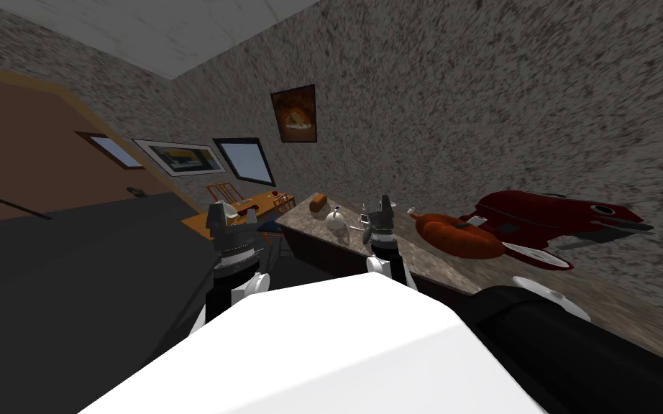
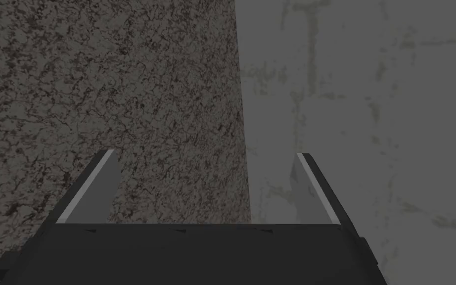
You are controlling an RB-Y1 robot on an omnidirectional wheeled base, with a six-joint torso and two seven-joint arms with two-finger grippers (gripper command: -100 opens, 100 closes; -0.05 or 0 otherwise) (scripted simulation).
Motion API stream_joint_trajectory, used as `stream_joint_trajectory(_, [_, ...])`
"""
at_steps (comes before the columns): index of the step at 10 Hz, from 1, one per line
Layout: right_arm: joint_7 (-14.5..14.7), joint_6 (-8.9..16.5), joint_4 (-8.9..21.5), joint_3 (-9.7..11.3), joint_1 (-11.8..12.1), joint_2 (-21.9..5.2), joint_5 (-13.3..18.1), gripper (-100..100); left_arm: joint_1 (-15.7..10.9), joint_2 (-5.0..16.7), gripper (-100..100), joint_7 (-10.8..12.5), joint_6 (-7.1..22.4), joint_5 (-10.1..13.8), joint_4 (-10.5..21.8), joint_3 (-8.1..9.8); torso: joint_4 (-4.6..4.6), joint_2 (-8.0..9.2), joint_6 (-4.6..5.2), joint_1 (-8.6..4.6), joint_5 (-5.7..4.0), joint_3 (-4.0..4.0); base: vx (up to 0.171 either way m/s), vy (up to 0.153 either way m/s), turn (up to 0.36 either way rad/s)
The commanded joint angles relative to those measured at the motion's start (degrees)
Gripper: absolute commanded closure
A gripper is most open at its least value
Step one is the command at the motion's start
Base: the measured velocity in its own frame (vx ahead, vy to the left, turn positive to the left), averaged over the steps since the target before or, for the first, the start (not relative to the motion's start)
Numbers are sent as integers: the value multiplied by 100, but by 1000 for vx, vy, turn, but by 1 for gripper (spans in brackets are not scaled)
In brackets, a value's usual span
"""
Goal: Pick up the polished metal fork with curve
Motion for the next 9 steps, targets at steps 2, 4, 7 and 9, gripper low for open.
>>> stream_joint_trajectory(2, [-125,-53,85,138,128,-405,141,-100,-1,0,0,0,0,0,0,0,2,14,-1,5,1,7,-72,24,84])
stream_joint_trajectory(4, [-244,-104,214,284,277,-759,288,-100,-1,0,0,0,0,0,0,-1,9,39,-1,11,3,22,-105,42,78])
stream_joint_trajectory(7, [-380,-166,408,469,475,-1228,471,-100,-1,0,0,0,0,0,0,0,10,40,1,11,3,24,-97,36,69])
stream_joint_trajectory(9, [-450,-200,531,572,587,-1508,573,-100,-1,0,0,0,0,0,0,-1,9,42,0,7,2,24,-98,22,81])
